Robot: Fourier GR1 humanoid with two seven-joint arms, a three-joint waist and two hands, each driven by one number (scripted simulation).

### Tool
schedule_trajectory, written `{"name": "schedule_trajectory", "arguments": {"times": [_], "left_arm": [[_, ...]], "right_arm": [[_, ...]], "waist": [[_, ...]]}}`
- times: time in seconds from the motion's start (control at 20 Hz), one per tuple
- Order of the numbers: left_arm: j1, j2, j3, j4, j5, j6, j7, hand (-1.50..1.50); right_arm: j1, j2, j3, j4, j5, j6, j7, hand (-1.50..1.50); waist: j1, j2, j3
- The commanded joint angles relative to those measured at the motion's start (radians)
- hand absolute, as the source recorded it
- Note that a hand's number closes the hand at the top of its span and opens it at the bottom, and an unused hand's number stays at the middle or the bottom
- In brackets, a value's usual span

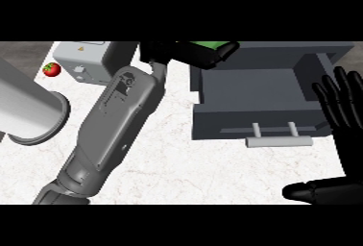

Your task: Pick up the cup, place it into the drawer and close the drawer

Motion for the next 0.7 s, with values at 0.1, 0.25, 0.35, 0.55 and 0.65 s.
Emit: {"name": "schedule_trajectory", "arguments": {"times": [0.1,0.25,0.35,0.55,0.65], "left_arm": [[-0.084,0.0,-0.129,0.197,0.125,0.111,-0.121,1.5],[-0.182,0.0,-0.043,0.3,0.099,0.057,-0.101,1.5],[-0.122,0.0,-0.133,0.321,0.162,0.075,-0.15,1.5],[-0.236,0.0,-0.128,0.454,0.218,0.049,-0.149,1.5],[-0.201,0.0,-0.222,0.453,0.253,0.091,-0.173,1.5]], "right_arm": [[-0.063,-0.016,-0.014,0.005,-0.019,-0.01,0.041,-1.5],[-0.088,0.004,0.003,0.045,0.016,-0.03,0.015,-1.5],[-0.01,0.035,0.047,0.035,0.061,-0.025,-0.026,-1.5],[-0.063,0.004,0.016,0.023,0.017,-0.014,0.01,-1.5],[-0.043,0.007,0.012,-0.002,0.015,-0.022,0.02,-1.5]], "waist": [[-0.016,0.004,0.0],[-0.004,0.004,0.0],[-0.015,0.004,0.0],[-0.027,0.008,0.0],[-0.036,0.007,0.0]]}}
